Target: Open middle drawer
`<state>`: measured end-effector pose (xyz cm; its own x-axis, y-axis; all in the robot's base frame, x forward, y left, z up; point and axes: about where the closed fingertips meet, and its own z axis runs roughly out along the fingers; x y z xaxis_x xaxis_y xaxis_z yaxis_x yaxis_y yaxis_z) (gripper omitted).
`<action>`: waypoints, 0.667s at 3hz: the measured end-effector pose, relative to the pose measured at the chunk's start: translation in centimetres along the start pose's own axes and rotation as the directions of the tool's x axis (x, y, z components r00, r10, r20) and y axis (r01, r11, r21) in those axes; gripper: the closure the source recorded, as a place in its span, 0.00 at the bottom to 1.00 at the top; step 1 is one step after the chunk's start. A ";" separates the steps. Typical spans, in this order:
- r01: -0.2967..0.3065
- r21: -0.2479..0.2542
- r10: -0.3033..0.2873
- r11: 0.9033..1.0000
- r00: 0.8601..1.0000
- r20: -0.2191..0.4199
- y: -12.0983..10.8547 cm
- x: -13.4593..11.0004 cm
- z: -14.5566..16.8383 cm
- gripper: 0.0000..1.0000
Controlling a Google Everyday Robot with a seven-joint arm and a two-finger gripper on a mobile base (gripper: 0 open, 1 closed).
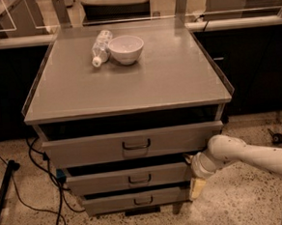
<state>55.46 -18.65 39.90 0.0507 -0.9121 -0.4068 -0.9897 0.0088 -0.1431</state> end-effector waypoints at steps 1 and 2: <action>-0.009 -0.021 0.009 1.000 1.000 -0.003 0.5 0.2 0.0 0.00; -0.020 -0.056 0.020 0.998 1.000 -0.012 1.3 0.4 -0.6 0.00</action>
Offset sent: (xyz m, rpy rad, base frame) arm -0.0227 -0.0151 0.0095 -0.0273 0.1025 0.0034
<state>54.09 -19.27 40.03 0.0295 -0.9167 -0.3984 -0.9965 0.0045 -0.0840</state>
